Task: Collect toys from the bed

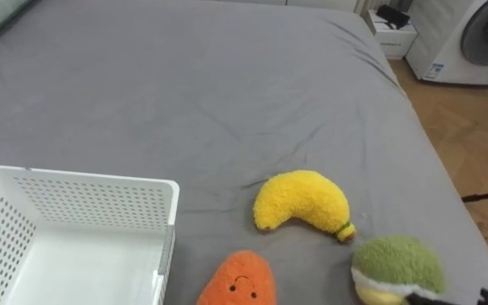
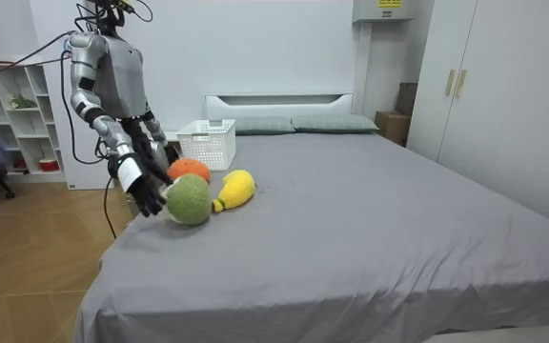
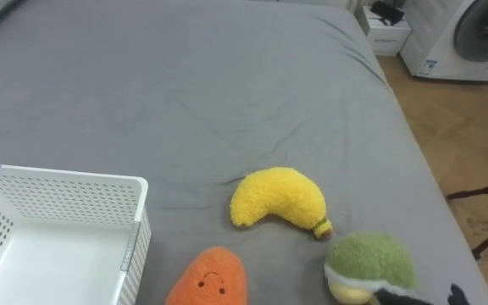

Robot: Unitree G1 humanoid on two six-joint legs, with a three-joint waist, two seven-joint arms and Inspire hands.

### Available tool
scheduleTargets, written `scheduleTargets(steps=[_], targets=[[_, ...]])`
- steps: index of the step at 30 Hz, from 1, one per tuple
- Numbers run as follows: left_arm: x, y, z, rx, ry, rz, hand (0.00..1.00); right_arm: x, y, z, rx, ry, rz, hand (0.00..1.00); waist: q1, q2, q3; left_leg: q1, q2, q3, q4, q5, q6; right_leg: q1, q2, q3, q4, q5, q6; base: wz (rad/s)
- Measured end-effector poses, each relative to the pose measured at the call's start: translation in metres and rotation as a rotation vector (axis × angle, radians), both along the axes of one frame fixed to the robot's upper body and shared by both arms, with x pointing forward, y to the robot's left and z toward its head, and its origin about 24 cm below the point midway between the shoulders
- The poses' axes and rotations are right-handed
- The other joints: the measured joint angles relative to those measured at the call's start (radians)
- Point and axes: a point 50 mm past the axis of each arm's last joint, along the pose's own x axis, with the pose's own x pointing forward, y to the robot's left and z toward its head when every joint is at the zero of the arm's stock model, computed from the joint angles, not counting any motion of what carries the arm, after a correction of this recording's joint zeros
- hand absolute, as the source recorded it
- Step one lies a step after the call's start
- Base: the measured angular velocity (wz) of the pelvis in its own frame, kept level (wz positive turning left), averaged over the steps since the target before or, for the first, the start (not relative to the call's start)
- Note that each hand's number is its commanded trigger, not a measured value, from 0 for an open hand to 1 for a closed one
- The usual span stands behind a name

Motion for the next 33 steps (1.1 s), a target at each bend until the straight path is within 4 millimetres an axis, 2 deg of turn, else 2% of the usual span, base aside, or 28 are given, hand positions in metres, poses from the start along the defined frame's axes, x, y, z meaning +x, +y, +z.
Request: scheduleTargets(steps=[4,10,27,29,30,33], targets=[[0.002,0.000,0.001,0.007,-0.007,-0.011,0.00,0.024,0.015,0.018,-0.016,-0.115,0.112,0.00,0.004,0.003,0.0010,-0.001,0.002,-0.001,0.000,0.000,0.000,0.000,0.001,-0.002,-0.001,0.001,-0.001,0.02],[0.002,0.000,0.001,0.015,-0.014,-0.015,0.00,0.033,0.034,0.023,-0.011,-0.139,0.238,0.00,0.005,0.008,-0.0041,-0.014,0.002,0.000,0.001,0.000,-0.001,-0.013,0.001,-0.001,0.012,0.002,-0.001,0.00],[-0.001,-0.008,0.000,0.040,0.000,-0.043,0.00,0.038,0.039,0.027,-0.040,-0.142,0.292,0.00,0.004,0.018,-0.0068,-0.013,0.002,-0.001,0.003,0.000,-0.001,-0.011,0.000,-0.004,0.012,0.002,-0.001,0.00],[-0.005,-0.008,0.000,0.040,0.009,-0.041,0.00,0.037,0.039,0.026,-0.070,-0.120,0.325,0.00,0.005,0.019,-0.0069,-0.011,0.002,-0.001,0.003,0.000,-0.001,-0.010,0.000,-0.004,0.011,0.002,-0.001,0.00],[-0.006,-0.008,0.000,0.040,0.012,-0.041,0.00,0.036,0.039,0.025,-0.094,-0.094,0.356,0.00,0.004,0.024,-0.0034,-0.006,0.002,-0.001,0.003,0.000,-0.001,-0.008,0.001,-0.004,0.010,0.002,-0.001,0.00],[-0.006,-0.008,0.000,0.037,0.014,-0.043,0.00,0.024,0.037,0.008,-0.162,0.050,0.421,0.00,0.003,0.020,-0.0056,0.005,0.002,-0.008,0.002,0.000,-0.001,0.004,-0.001,-0.014,0.009,0.002,-0.001,0.07]])
